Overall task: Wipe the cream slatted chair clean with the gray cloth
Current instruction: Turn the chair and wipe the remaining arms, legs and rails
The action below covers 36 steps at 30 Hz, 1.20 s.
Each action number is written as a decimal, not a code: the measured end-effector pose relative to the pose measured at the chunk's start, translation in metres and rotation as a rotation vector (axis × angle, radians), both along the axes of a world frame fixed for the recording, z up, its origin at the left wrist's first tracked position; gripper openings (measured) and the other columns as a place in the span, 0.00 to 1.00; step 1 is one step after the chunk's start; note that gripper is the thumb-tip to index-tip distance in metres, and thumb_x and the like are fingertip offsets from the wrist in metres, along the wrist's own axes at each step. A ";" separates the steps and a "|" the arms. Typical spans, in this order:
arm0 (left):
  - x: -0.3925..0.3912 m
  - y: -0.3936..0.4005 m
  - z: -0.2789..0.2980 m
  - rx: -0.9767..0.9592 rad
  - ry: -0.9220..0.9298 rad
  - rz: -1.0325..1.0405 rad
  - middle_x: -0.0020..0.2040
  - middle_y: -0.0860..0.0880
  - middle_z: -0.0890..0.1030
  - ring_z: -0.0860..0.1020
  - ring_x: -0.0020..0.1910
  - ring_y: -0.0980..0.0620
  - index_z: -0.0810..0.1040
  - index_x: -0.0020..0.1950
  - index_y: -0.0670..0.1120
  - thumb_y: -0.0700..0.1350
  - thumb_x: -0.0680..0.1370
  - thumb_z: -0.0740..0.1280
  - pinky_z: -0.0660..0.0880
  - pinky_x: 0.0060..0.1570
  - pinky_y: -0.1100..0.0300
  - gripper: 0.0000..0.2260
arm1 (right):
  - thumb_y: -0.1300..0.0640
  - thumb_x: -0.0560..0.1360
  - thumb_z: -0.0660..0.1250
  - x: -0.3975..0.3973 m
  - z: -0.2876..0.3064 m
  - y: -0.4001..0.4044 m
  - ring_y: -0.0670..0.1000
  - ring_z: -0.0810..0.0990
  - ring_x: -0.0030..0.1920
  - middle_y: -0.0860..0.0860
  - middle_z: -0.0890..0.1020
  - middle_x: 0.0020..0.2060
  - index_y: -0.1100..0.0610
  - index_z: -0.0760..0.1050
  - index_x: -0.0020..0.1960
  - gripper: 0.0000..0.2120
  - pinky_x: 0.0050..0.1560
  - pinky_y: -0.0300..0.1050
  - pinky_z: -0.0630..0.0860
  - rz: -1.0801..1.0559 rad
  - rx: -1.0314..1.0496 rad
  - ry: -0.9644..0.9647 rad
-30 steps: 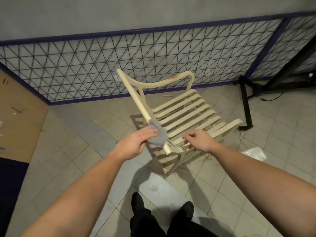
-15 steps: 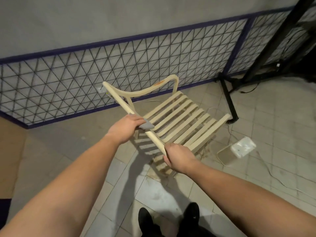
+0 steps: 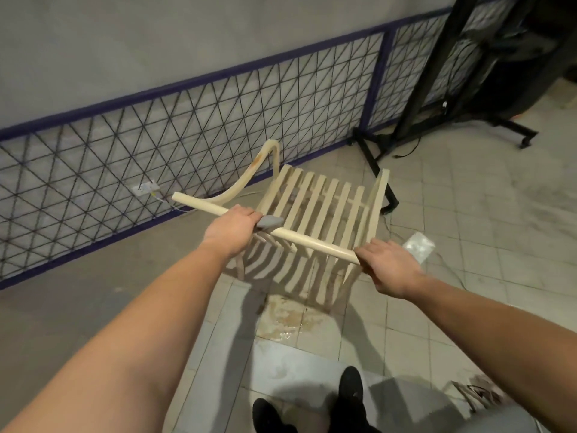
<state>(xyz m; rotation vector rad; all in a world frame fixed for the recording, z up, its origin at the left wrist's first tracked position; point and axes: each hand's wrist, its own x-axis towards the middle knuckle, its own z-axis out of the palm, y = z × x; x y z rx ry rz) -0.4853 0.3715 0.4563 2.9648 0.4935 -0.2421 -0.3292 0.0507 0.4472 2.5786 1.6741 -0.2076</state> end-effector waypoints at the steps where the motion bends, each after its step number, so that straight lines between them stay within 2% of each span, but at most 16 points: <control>1: 0.005 0.002 0.000 0.008 0.005 0.013 0.64 0.48 0.76 0.70 0.63 0.46 0.72 0.69 0.49 0.34 0.80 0.58 0.74 0.62 0.44 0.19 | 0.57 0.73 0.68 0.011 0.001 -0.003 0.49 0.73 0.50 0.45 0.79 0.49 0.47 0.72 0.53 0.10 0.46 0.44 0.66 -0.005 -0.006 -0.019; 5: 0.026 0.000 0.001 0.043 0.002 0.070 0.64 0.47 0.76 0.72 0.64 0.45 0.72 0.70 0.48 0.33 0.79 0.59 0.72 0.63 0.47 0.21 | 0.57 0.76 0.65 0.054 0.005 -0.009 0.48 0.71 0.50 0.43 0.79 0.50 0.46 0.73 0.56 0.11 0.46 0.43 0.64 0.013 -0.048 -0.102; 10: 0.053 -0.009 -0.001 0.012 0.041 0.118 0.59 0.47 0.76 0.72 0.61 0.46 0.74 0.64 0.47 0.38 0.81 0.60 0.72 0.63 0.48 0.13 | 0.58 0.74 0.70 0.108 -0.001 -0.007 0.48 0.68 0.45 0.43 0.80 0.46 0.46 0.73 0.52 0.11 0.43 0.44 0.59 0.034 -0.066 -0.154; 16: 0.079 -0.038 0.003 -0.055 0.049 0.128 0.54 0.48 0.74 0.73 0.56 0.47 0.74 0.62 0.46 0.47 0.83 0.61 0.74 0.59 0.48 0.10 | 0.57 0.75 0.68 0.177 0.002 -0.003 0.48 0.69 0.51 0.41 0.80 0.49 0.43 0.74 0.56 0.13 0.45 0.45 0.62 0.022 -0.150 -0.242; 20: 0.089 -0.059 0.003 -0.133 0.058 0.120 0.52 0.48 0.74 0.73 0.51 0.48 0.75 0.59 0.46 0.48 0.82 0.62 0.74 0.54 0.51 0.09 | 0.58 0.75 0.68 0.210 0.008 -0.001 0.48 0.68 0.52 0.40 0.80 0.53 0.41 0.73 0.59 0.17 0.48 0.46 0.69 0.008 -0.149 -0.264; 24: 0.082 -0.062 0.008 -0.155 0.092 0.120 0.52 0.48 0.76 0.75 0.50 0.47 0.76 0.57 0.47 0.49 0.82 0.61 0.76 0.53 0.48 0.08 | 0.57 0.78 0.65 0.218 0.013 0.014 0.50 0.70 0.57 0.44 0.78 0.57 0.44 0.72 0.62 0.15 0.53 0.46 0.70 -0.004 -0.170 -0.298; 26: 0.070 -0.057 0.007 -0.147 0.085 0.136 0.52 0.49 0.76 0.76 0.50 0.47 0.75 0.56 0.48 0.49 0.83 0.61 0.75 0.53 0.49 0.07 | 0.54 0.78 0.67 0.209 0.012 0.024 0.50 0.70 0.60 0.46 0.77 0.60 0.45 0.72 0.65 0.16 0.58 0.48 0.71 0.069 -0.120 -0.232; 29: 0.051 -0.051 0.007 -0.113 0.082 0.113 0.55 0.50 0.75 0.74 0.55 0.48 0.74 0.62 0.48 0.49 0.83 0.60 0.74 0.53 0.52 0.10 | 0.49 0.77 0.68 0.183 0.012 0.044 0.51 0.72 0.63 0.47 0.77 0.62 0.48 0.72 0.69 0.21 0.61 0.50 0.70 0.238 -0.020 -0.071; 33: 0.036 -0.045 0.005 -0.062 0.083 0.159 0.54 0.50 0.77 0.71 0.51 0.50 0.73 0.61 0.50 0.51 0.84 0.59 0.73 0.48 0.52 0.09 | 0.49 0.78 0.67 0.148 0.008 0.066 0.53 0.76 0.56 0.48 0.80 0.55 0.50 0.77 0.62 0.14 0.54 0.51 0.74 0.226 0.067 0.008; 35: 0.032 -0.044 0.004 -0.067 0.101 0.204 0.51 0.50 0.75 0.72 0.49 0.50 0.74 0.59 0.49 0.51 0.83 0.60 0.71 0.45 0.53 0.09 | 0.55 0.77 0.68 0.140 0.003 0.070 0.52 0.75 0.51 0.47 0.80 0.50 0.49 0.77 0.55 0.07 0.49 0.50 0.75 0.191 0.071 -0.049; 36: 0.030 -0.044 0.004 -0.084 0.106 0.226 0.51 0.50 0.75 0.73 0.49 0.49 0.74 0.59 0.49 0.50 0.83 0.60 0.71 0.45 0.53 0.08 | 0.59 0.76 0.69 0.138 0.001 0.071 0.51 0.74 0.49 0.46 0.78 0.47 0.48 0.76 0.52 0.07 0.47 0.49 0.75 0.162 0.073 -0.069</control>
